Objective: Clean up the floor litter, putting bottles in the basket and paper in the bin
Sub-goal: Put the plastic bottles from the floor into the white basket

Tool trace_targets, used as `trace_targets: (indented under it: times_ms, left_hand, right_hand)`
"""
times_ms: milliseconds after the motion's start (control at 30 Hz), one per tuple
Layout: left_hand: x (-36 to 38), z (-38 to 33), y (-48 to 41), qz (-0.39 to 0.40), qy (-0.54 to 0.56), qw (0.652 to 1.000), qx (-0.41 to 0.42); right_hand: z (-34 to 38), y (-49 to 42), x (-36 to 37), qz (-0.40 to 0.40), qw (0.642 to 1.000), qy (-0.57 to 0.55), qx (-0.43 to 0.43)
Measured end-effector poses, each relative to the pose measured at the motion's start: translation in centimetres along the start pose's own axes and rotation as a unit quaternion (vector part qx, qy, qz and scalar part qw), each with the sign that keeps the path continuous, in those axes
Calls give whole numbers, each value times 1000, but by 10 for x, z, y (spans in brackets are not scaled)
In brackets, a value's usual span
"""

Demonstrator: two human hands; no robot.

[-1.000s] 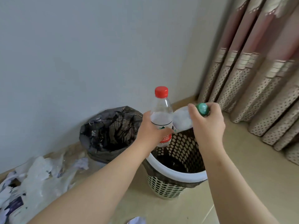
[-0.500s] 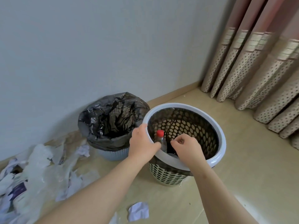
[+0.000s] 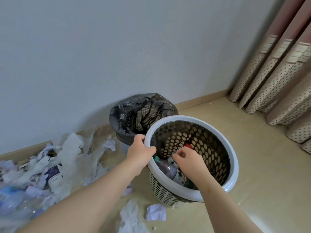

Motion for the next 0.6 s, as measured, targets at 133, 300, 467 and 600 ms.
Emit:
trace_targets:
  times_ms: [133, 300, 467, 600]
  left_hand:
    - [-37, 16, 2, -11, -6, 1000, -5]
    - [-73, 30, 4, -12, -13, 1000, 10]
    - [-113, 38, 2, -31, -43, 998, 35]
    - [-160, 58, 5, -76, -47, 996, 14]
  right_hand:
    - [25, -3, 36, 44, 999, 20, -17]
    - [59, -7, 74, 111, 985, 116, -59]
    - [103, -10, 86, 132, 970, 175, -108]
    - [149, -9, 91, 88, 968, 183, -148]
Point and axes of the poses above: each hand's wrist, its own y-axis away from the middle knuckle, its own x-axis out of the palm, z = x × y, the point moved 8 cm from there along -y, towards the middle knuckle, and after that the axes turned 4 degrees about z, right-handed, at the moved point
